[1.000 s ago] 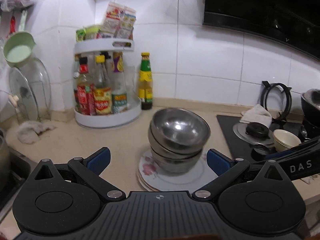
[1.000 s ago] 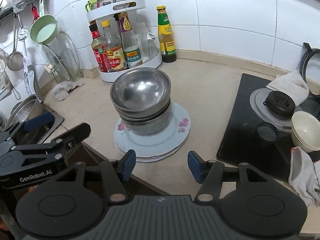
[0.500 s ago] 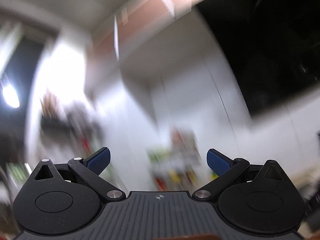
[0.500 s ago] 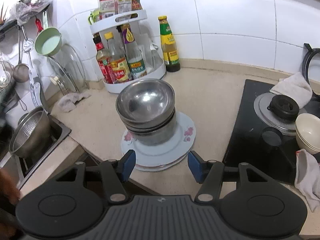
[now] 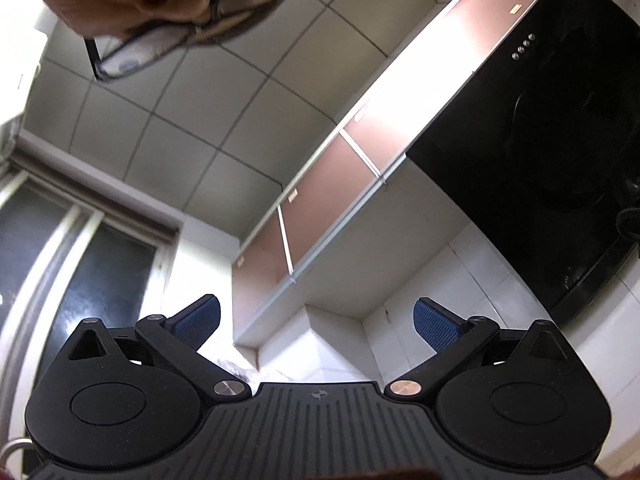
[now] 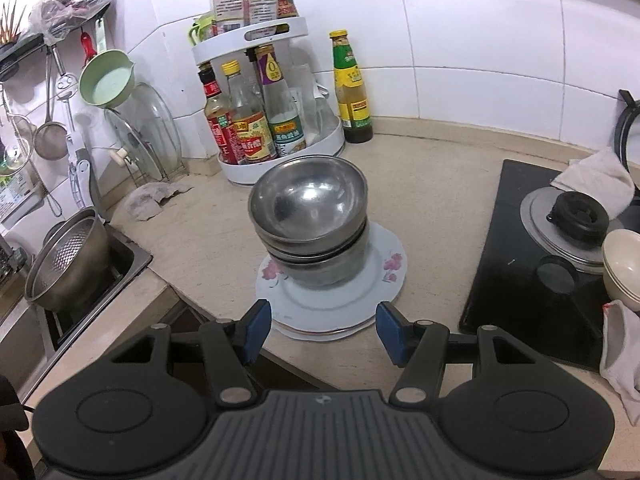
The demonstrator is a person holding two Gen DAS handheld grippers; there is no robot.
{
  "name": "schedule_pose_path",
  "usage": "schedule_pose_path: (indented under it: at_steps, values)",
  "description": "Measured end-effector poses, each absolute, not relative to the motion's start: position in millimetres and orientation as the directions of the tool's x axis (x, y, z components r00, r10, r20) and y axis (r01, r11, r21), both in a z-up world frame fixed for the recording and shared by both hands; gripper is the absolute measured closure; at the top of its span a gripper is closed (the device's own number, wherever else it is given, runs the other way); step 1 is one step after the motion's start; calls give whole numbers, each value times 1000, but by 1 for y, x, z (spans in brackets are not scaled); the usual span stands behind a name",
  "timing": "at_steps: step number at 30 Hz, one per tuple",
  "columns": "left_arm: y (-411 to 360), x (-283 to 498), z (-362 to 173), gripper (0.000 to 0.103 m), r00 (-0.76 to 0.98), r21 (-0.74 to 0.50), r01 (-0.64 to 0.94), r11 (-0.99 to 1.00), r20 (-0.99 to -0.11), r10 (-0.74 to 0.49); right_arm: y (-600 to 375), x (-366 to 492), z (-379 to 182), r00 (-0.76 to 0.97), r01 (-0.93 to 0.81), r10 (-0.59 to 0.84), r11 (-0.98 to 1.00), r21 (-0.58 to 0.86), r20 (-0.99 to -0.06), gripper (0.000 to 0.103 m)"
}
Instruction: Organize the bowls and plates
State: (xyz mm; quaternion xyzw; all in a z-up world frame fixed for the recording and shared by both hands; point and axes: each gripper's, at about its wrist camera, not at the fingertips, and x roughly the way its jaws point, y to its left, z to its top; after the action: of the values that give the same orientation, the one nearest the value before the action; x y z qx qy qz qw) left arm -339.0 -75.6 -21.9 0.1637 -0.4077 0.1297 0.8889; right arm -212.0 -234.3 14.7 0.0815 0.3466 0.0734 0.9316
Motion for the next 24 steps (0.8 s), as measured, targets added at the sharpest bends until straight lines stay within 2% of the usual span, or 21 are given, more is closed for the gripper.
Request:
schedule_pose_path:
  at_steps: [5, 8, 10, 12, 15, 17, 19, 24]
  values:
    - [-72, -333, -18, 0, 696, 199, -332, 922, 711, 97, -229, -209, 14, 744, -90, 198, 976, 198, -638, 48]
    - [-67, -326, -13, 0, 783, 229, -246, 942, 619, 54, -228, -207, 13, 740, -91, 200, 976, 200, -642, 48]
    - [-62, -316, -6, 0, 872, 240, -139, 961, 490, 3, -227, -206, 13, 738, -87, 203, 974, 207, -643, 48]
    - [-59, -297, 1, 0, 956, 251, 1, 968, 285, -75, -228, -203, 13, 734, -79, 205, 973, 217, -648, 48]
    - [-49, -252, 4, 0, 975, 120, 210, 970, -92, -200, -229, -200, 14, 731, -55, 195, 972, 228, -654, 48]
    - [-42, -224, -2, 0, 935, 22, 248, 969, -266, -233, -229, -200, 15, 734, -44, 186, 973, 227, -653, 47]
    - [-36, -204, -10, 0, 905, -24, 221, 975, -366, -215, -229, -201, 15, 737, -45, 186, 973, 228, -650, 43]
    - [-36, -182, -23, 0, 852, -27, 194, 981, -492, -181, -221, -205, 16, 751, -64, 174, 979, 193, -636, 42]
